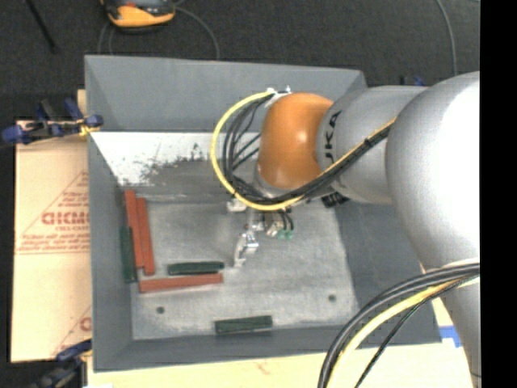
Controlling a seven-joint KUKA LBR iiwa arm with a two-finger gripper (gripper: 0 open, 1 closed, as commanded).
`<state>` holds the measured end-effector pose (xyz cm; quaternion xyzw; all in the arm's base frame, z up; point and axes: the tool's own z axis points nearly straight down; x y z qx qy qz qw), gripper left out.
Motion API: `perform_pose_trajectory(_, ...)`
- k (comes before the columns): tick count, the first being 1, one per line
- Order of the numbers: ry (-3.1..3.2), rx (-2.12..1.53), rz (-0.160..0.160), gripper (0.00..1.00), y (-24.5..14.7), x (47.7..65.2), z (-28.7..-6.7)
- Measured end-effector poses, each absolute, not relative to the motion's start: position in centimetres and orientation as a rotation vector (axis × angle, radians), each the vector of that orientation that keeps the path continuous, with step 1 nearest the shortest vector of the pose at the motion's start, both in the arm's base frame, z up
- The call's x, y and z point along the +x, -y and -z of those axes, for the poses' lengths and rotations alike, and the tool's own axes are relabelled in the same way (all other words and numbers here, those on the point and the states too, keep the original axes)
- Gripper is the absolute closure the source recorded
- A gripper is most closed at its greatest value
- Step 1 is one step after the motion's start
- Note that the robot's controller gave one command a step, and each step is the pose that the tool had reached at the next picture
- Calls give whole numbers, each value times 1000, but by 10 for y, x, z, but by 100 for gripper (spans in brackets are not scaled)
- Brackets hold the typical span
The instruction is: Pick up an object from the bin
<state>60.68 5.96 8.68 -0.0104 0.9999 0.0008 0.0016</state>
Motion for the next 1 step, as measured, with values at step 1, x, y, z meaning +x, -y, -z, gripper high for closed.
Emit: perform_pose_trajectory(1,-3133,-224,1,0,-70,583,-95)
